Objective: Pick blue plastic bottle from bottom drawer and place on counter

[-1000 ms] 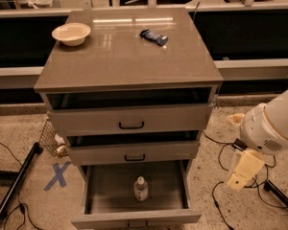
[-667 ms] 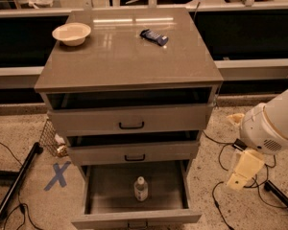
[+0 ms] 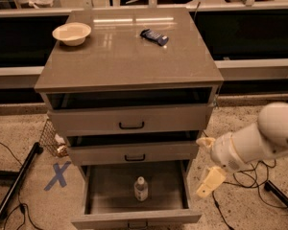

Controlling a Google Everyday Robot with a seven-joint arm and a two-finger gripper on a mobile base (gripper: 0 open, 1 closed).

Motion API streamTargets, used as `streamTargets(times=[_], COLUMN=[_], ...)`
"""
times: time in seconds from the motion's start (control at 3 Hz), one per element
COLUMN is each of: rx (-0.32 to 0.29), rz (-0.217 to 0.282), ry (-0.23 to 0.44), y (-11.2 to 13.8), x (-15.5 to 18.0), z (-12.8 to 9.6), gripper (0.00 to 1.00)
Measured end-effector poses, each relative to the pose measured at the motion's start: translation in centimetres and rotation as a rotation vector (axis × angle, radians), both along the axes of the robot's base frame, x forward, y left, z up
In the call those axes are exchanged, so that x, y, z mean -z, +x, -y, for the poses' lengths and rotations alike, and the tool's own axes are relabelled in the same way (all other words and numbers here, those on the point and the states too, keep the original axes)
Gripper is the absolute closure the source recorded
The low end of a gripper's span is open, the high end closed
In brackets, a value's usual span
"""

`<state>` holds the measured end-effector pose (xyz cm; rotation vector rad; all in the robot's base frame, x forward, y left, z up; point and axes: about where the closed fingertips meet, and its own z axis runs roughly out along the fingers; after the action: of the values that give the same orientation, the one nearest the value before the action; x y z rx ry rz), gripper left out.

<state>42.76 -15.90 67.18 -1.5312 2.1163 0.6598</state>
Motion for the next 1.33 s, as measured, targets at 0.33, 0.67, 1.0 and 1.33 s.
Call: streamTargets(times=[0.33, 0.67, 1.0, 1.33], rx=[0.071, 0.042, 0.122, 0.237], rz=[0.165, 0.174, 0.173, 0.279], ry=[0.254, 0.241, 0.278, 0.350], y=[1.9, 1.6, 2.7, 5.4], x=[3.5, 3.9, 5.7, 9.4], z=[-1.4, -1.3, -1.4, -1.2], gripper=[0.00, 0.00, 0.00, 0.00])
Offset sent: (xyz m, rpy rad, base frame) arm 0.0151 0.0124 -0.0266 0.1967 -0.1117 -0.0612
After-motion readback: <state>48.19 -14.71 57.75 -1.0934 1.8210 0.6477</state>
